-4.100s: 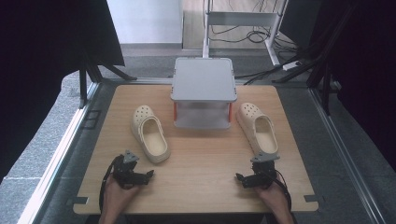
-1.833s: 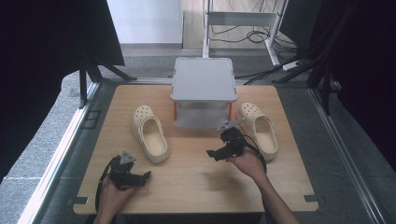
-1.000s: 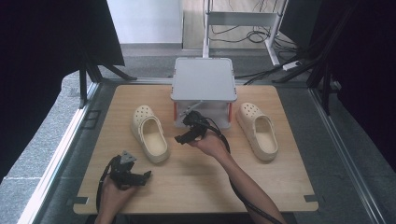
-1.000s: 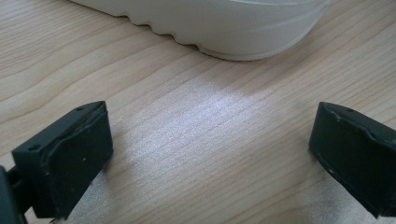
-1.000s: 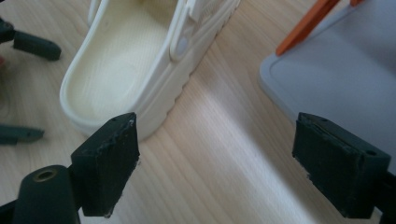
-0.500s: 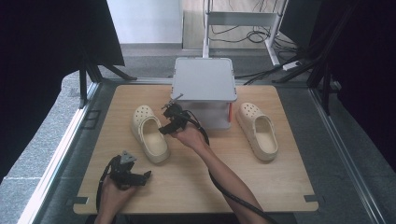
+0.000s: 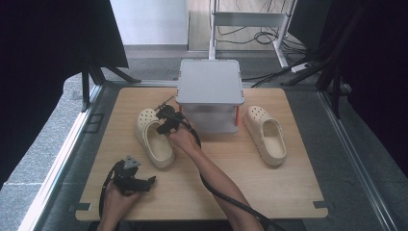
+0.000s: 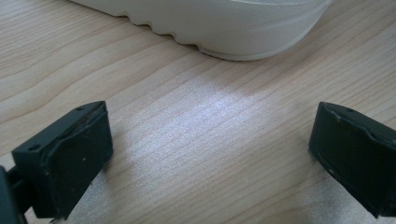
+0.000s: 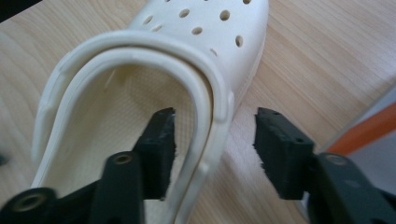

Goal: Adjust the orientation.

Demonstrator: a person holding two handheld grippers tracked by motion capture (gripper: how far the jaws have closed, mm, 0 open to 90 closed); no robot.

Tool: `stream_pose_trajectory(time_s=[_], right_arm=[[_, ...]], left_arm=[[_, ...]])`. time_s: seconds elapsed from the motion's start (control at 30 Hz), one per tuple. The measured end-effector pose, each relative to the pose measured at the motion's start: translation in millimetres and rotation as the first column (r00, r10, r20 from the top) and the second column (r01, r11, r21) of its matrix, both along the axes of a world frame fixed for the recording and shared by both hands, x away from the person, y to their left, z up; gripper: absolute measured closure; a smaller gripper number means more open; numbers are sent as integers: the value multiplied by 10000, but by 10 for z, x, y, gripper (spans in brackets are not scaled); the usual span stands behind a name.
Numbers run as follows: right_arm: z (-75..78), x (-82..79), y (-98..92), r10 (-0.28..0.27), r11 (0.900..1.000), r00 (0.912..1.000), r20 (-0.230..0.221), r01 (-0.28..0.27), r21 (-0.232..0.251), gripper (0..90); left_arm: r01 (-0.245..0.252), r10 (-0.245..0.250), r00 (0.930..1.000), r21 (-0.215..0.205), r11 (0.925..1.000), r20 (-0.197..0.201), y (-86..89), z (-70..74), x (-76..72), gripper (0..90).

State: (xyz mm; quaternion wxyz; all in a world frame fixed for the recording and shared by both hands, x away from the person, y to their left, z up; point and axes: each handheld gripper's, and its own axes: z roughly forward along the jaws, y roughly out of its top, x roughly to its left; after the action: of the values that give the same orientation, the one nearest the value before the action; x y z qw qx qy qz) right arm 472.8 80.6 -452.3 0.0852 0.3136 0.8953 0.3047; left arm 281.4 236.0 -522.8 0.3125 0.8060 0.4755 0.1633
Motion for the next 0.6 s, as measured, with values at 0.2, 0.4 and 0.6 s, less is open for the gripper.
stream_pose_trajectory(time_s=[0.2, 0.4, 0.6], right_arm=[[-14, 28, 97, -276, 9991, 9994, -221, 269, -324, 717], [56, 19, 67, -529, 9975, 9985, -149, 521, -486, 763], [209, -48, -18, -403, 9963, 9992, 42, 406, -751, 764]], left_arm=[[0, 0, 10000, 0, 10000, 0, 0, 0, 0, 0], [4, -4, 10000, 4, 10000, 1, 0, 0, 0, 0], [-11, 11, 10000, 1, 10000, 17, 0, -1, 0, 0]])
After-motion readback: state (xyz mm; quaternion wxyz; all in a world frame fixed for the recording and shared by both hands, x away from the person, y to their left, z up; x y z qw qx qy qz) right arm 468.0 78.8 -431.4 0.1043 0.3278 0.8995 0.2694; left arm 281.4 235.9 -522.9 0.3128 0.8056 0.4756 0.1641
